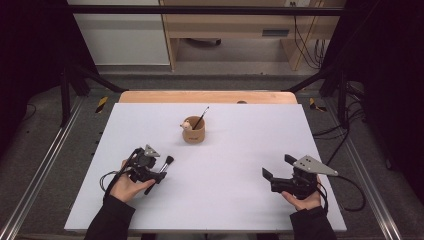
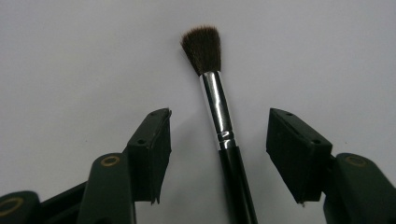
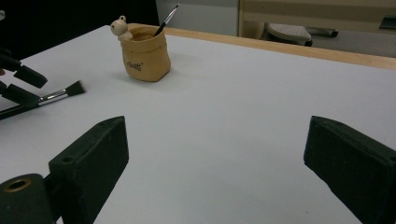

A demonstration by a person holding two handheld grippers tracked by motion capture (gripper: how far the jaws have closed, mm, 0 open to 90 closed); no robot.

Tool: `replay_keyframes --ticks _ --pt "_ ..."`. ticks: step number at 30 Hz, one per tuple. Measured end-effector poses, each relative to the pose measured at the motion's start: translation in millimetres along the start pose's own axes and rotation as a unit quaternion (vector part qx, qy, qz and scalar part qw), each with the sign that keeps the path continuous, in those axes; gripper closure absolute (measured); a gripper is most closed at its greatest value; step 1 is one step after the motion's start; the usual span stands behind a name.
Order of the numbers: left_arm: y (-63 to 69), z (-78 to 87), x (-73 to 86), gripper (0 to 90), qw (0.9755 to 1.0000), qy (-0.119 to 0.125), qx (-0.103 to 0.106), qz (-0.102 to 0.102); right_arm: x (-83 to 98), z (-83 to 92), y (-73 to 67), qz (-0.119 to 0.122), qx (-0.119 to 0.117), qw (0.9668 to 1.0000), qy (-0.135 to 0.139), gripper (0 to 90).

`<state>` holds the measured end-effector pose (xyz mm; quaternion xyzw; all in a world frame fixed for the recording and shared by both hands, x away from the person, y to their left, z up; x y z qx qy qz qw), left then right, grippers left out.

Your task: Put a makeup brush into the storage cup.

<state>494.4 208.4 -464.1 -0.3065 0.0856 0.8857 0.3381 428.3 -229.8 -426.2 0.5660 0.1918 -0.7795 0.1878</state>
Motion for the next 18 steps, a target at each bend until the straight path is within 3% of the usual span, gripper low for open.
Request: replay_keyframes --ticks 18 --pt "-2.3 -5.1 -7.7 57.0 0.9979 -0.06 0.024 0.007 0.1 -0.3 0.2 0.0 -0.001 1.0 -0.001 7.2"
Point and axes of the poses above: each handheld gripper's, and its own axes: z roughly backward along the jaws, x roughly out of its underside, y roughly to its right, the point moved 2 cm from there along -z, roughly forward along the jaws, and after that the axes turned 5 degrees about y, right-handed, at the moved point
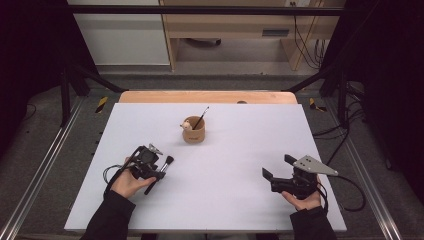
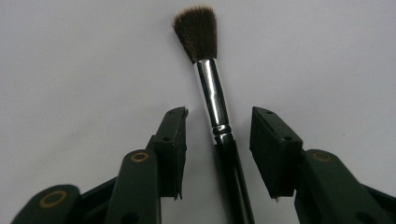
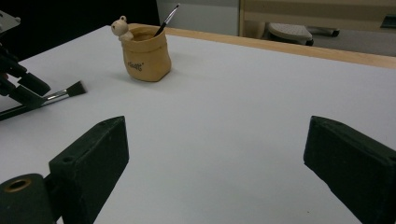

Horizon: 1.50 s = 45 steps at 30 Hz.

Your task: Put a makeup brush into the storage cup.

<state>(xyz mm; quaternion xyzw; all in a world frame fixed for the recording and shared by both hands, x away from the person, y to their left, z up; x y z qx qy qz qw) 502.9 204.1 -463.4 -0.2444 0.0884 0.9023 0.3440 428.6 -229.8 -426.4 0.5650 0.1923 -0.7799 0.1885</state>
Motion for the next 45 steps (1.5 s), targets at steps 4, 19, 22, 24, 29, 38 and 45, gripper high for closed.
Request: replay_keyframes --ticks 4,19,22,24,29,38,45 --pt "0.1 -1.3 -1.1 60.5 0.9999 -0.012 0.003 0.002 0.1 -0.4 -0.3 0.002 -0.001 1.0 -0.001 7.2" --pt "3.7 -6.1 -5.2 68.3 0.9993 -0.037 0.001 0.01 0.2 -1.4 -2.2 0.005 -0.004 1.0 -0.003 7.1" --pt "3.9 -5.9 -4.8 71.2 0.9991 -0.038 0.002 0.015 0.2 -1.4 -2.1 0.004 -0.004 1.0 -0.003 7.2" --pt "3.6 -5.7 -5.0 72.3 0.999 -0.042 0.002 0.016 0.2 -1.5 -2.1 0.005 -0.004 1.0 -0.003 7.1" --pt "4.2 -6.0 -6.1 73.2 0.9987 -0.05 0.0 0.013 0.1 -1.7 -2.8 0.005 -0.006 1.0 -0.004 7.2" --pt "5.9 -6.0 -6.9 77.1 0.9984 -0.056 -0.001 0.008 0.3 -2.1 -2.9 0.004 -0.005 1.0 -0.006 7.2" --pt "8.2 -6.6 -7.9 77.3 0.9982 -0.059 -0.006 -0.002 -0.2 -1.7 -3.3 0.003 -0.007 1.0 -0.004 7.2"
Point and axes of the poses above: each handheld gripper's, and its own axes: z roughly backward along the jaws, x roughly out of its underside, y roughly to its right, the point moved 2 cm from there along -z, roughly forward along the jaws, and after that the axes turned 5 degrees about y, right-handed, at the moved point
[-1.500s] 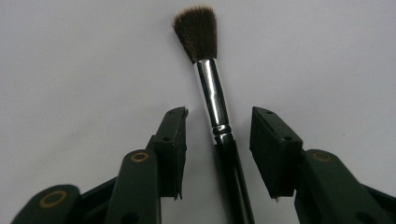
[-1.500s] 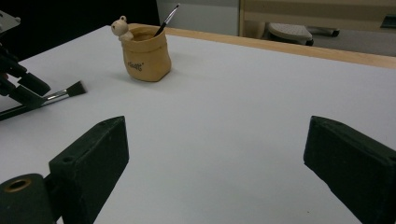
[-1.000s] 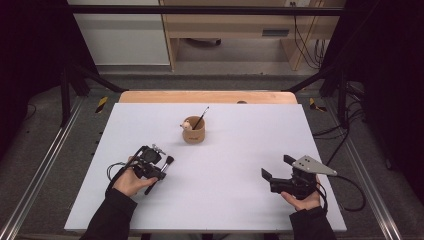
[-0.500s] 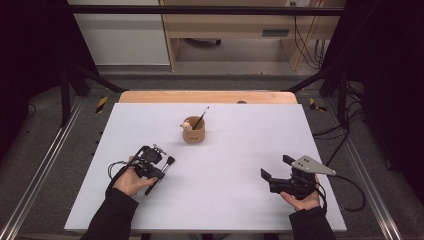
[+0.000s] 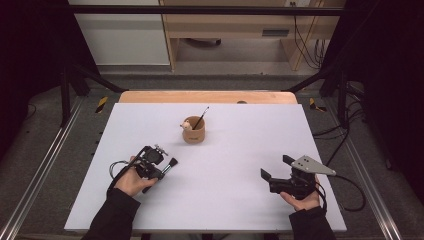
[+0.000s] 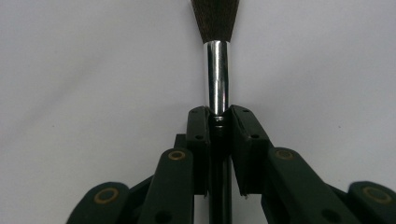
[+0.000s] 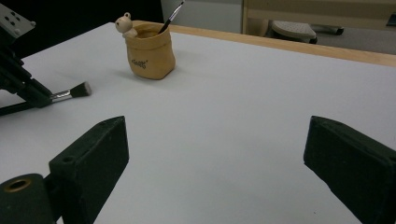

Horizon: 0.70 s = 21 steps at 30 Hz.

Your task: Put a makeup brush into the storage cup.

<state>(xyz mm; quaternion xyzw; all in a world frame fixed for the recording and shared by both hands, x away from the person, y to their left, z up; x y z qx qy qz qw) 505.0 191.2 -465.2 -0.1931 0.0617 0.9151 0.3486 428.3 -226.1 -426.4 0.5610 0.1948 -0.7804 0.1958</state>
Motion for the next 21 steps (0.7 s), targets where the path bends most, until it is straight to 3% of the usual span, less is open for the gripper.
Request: replay_keyframes --ticks 12,21 --pt "3.6 -0.4 -1.6 77.7 0.9999 -0.008 -0.008 -0.013 -0.8 0.1 -0.8 0.0 -0.001 1.0 0.0 7.2" --pt "5.2 0.0 -1.1 77.9 0.9993 -0.003 -0.014 -0.034 -0.5 -0.4 -1.3 0.001 -0.001 1.0 -0.001 7.2"
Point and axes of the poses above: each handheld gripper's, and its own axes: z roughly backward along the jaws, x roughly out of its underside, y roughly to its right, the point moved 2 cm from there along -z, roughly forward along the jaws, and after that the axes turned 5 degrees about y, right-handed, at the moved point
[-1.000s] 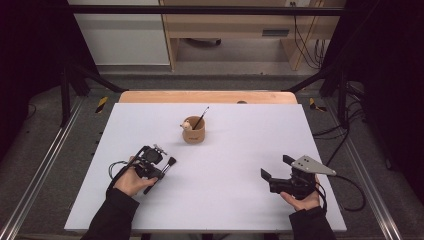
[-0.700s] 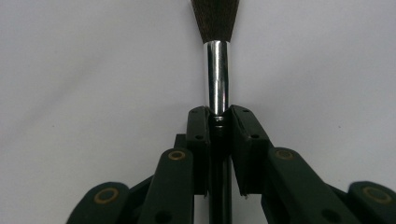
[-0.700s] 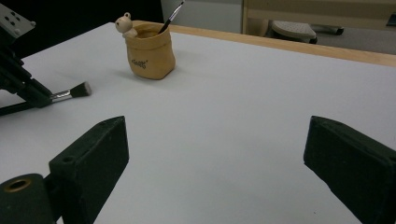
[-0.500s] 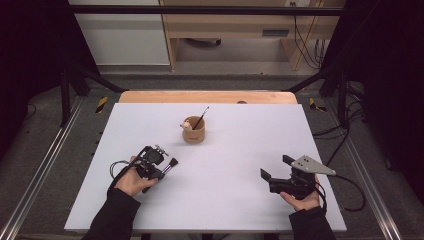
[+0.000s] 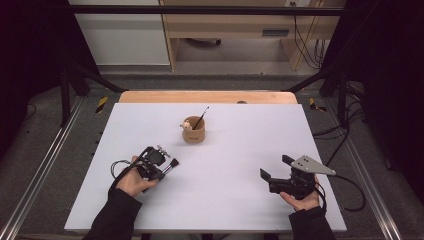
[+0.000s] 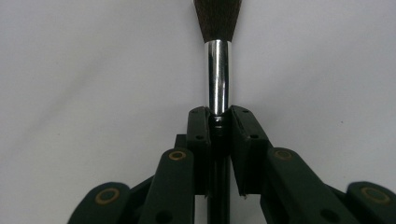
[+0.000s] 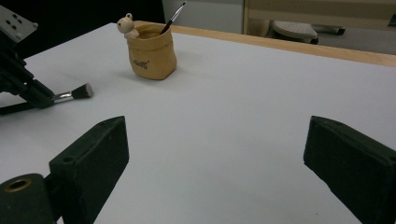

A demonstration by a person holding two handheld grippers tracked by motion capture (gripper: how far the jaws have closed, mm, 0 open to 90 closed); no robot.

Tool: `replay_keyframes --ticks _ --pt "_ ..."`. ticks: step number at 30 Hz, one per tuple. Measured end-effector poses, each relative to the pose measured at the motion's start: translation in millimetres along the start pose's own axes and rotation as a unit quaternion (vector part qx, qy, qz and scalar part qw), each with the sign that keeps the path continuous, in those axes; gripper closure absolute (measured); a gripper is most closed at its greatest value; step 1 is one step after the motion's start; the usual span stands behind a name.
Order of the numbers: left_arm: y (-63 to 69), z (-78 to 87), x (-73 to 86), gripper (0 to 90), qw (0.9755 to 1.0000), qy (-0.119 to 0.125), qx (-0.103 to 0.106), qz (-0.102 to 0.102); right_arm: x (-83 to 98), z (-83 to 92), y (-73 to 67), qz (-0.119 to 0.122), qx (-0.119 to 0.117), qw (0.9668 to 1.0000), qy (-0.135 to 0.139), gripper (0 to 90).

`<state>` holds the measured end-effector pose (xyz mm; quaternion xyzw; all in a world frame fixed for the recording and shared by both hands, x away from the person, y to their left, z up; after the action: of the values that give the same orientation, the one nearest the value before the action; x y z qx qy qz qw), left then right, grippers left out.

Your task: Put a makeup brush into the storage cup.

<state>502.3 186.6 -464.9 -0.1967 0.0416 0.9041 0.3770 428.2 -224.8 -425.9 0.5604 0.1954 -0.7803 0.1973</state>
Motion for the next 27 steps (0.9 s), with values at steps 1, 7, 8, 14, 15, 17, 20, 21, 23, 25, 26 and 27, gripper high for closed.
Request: replay_keyframes --ticks 1,7,8,14,15,17,20,21,23,25,26,27 --pt "-0.2 0.1 0.2 77.9 1.0 0.001 0.001 0.0 0.0 -0.1 -0.4 -0.001 0.0 1.0 0.0 7.2" --pt "1.8 4.4 2.1 78.5 0.9999 0.012 0.004 -0.011 0.0 0.0 0.0 -0.001 0.0 1.0 0.001 7.2" --pt "2.1 6.5 2.2 78.6 0.9998 0.017 0.004 -0.011 -0.1 0.1 -0.1 -0.001 0.0 1.0 0.001 7.2" --pt "2.5 15.6 2.4 78.7 0.9994 0.032 0.002 -0.013 -0.5 0.1 -0.7 -0.001 0.0 1.0 0.002 7.2" --pt "2.1 17.0 2.4 78.7 0.9994 0.033 0.001 -0.014 -0.8 0.3 -0.7 -0.001 0.0 1.0 0.002 7.2" --pt "2.0 20.3 2.4 78.7 0.9993 0.035 0.001 -0.014 -1.0 0.5 -0.7 0.0 -0.001 1.0 0.003 7.2" --pt "2.6 26.6 1.9 78.7 0.999 0.043 0.002 -0.015 -0.9 0.6 -0.5 -0.001 0.0 1.0 0.002 7.3" --pt "2.9 29.0 1.6 78.7 0.9989 0.045 0.003 -0.016 -0.9 0.6 -0.6 -0.001 0.0 1.0 0.002 7.2" --pt "3.6 33.6 0.6 78.7 0.9985 0.053 0.003 -0.016 -1.0 0.5 -0.7 0.0 0.0 1.0 0.003 7.2" --pt "4.5 37.7 -0.5 78.7 0.9978 0.064 0.002 -0.015 -1.1 0.8 -0.7 -0.001 -0.001 1.0 0.003 7.3" --pt "5.3 39.7 -0.9 78.7 0.9975 0.069 0.002 -0.016 -1.3 0.8 -0.5 -0.002 0.001 1.0 0.004 7.3" --pt "6.1 41.7 -1.5 78.7 0.9971 0.074 0.001 -0.017 -1.3 1.0 -0.5 -0.003 0.0 1.0 0.004 7.3"
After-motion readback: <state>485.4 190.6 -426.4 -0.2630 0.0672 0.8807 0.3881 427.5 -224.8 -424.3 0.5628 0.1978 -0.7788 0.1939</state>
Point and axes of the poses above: each handheld gripper's, and its own axes: z roughly backward along the jaws, x roughly out of its underside, y roughly to its right, the point moved 2 cm from there along -z, roughly forward along the jaws, and after that the axes turned 5 degrees about y, right-handed, at the moved point
